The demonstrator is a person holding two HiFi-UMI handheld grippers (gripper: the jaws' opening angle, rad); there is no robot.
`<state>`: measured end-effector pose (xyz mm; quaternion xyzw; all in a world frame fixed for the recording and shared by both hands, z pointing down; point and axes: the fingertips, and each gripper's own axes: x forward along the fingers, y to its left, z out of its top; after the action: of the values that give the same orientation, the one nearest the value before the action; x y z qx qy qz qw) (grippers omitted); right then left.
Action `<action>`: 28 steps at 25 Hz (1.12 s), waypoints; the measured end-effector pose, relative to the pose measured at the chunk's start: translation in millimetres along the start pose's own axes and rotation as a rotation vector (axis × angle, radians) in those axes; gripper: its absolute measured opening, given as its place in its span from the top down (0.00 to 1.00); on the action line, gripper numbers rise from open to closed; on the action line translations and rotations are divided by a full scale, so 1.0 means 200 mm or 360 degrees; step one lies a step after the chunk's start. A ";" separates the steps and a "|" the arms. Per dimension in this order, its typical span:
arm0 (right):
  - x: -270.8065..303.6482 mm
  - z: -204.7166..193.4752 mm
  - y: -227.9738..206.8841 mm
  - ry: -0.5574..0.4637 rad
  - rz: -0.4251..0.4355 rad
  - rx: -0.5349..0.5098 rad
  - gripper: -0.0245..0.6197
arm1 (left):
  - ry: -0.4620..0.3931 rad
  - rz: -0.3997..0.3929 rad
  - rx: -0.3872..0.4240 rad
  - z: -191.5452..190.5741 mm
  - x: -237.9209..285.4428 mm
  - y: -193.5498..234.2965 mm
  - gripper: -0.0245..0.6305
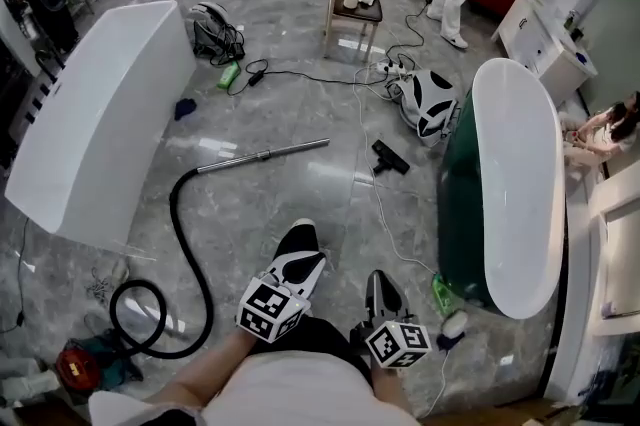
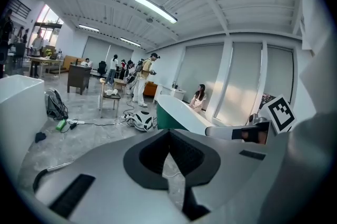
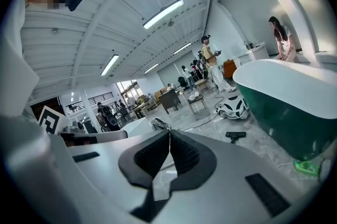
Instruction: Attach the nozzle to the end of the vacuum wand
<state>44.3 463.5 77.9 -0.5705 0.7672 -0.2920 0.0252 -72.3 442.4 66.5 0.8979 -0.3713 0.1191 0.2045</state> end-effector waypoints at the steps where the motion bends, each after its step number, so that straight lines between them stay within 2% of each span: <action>1: 0.02 0.01 -0.02 -0.0002 -0.0007 0.0005 0.94 | 0.0009 -0.0003 0.0000 0.01 0.03 0.02 0.95; 10: 0.37 0.19 -0.20 -0.0026 -0.0077 0.0039 0.94 | 0.0026 -0.0055 0.0022 0.20 0.38 0.25 0.95; 14: 0.59 0.29 -0.25 0.0003 -0.0075 -0.0021 0.94 | 0.0060 -0.0077 0.0016 0.29 0.58 0.41 0.95; 19: 0.88 0.50 -0.35 -0.0028 -0.0136 0.0011 0.94 | 0.0060 -0.0099 0.0005 0.51 0.84 0.64 0.95; 23: 1.11 0.60 -0.35 -0.0016 -0.0112 0.0012 0.94 | 0.0054 -0.0121 0.0023 0.65 1.00 0.78 0.95; 28: 1.35 0.67 -0.37 0.0017 -0.0083 0.0013 0.94 | 0.0078 -0.0136 -0.0005 0.73 1.14 0.95 0.95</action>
<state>63.3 153.9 81.9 -0.5887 0.7510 -0.2988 0.0158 -40.9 112.6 74.2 0.9094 -0.3275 0.1316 0.2198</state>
